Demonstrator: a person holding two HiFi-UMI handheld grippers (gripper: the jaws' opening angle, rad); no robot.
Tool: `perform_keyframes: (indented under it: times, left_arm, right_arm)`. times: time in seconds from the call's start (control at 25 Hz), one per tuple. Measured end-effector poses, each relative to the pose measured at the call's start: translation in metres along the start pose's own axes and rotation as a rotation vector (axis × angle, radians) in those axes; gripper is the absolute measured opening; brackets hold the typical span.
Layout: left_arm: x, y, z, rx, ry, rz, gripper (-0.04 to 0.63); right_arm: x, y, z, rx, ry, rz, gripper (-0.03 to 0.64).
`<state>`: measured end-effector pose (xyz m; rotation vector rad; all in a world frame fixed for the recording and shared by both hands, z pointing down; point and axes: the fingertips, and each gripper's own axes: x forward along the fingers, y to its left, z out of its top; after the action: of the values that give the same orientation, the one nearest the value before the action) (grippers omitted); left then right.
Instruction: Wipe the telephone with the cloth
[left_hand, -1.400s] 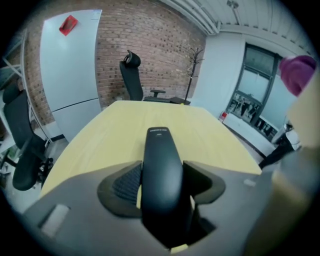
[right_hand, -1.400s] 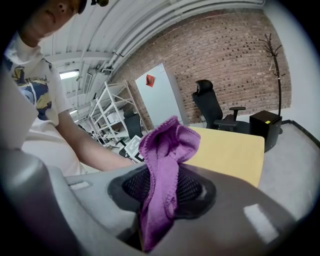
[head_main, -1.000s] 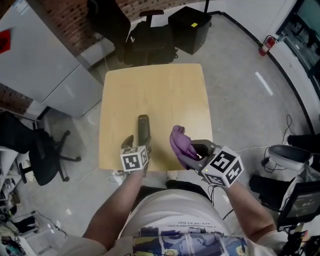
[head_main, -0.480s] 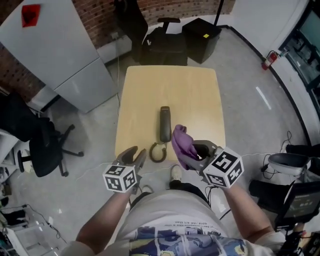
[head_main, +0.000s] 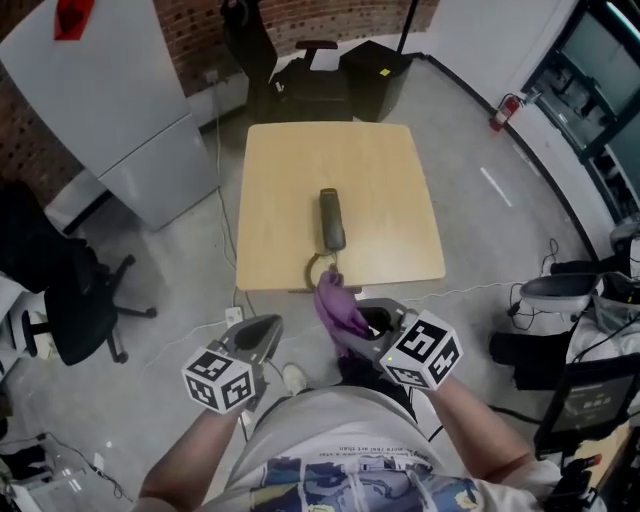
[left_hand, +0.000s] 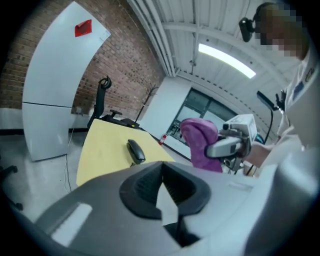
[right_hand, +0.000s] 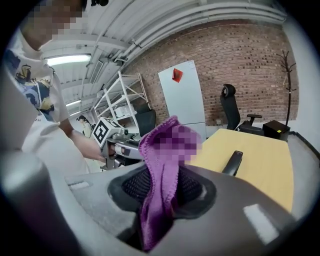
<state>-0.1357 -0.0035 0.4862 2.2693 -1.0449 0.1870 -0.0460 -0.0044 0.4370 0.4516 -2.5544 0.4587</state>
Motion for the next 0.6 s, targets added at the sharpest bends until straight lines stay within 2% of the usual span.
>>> perform_keyframes:
  times: [0.12, 0.32, 0.6]
  left_arm:
    - [-0.010, -0.015, -0.004, 0.030, 0.013, -0.020, 0.005]
    - [-0.020, -0.053, -0.010, 0.032, 0.007, -0.048, 0.005]
    - [-0.011, -0.130, -0.024, 0.055, -0.005, -0.046, 0.005]
  right_arm:
    - [-0.003, 0.020, -0.008, -0.014, 0.011, 0.012, 0.112]
    - [-0.021, 0.043, -0.019, -0.049, 0.002, 0.030, 0.112]
    - [-0.083, 0.059, -0.049, -0.084, -0.028, 0.044, 0.112]
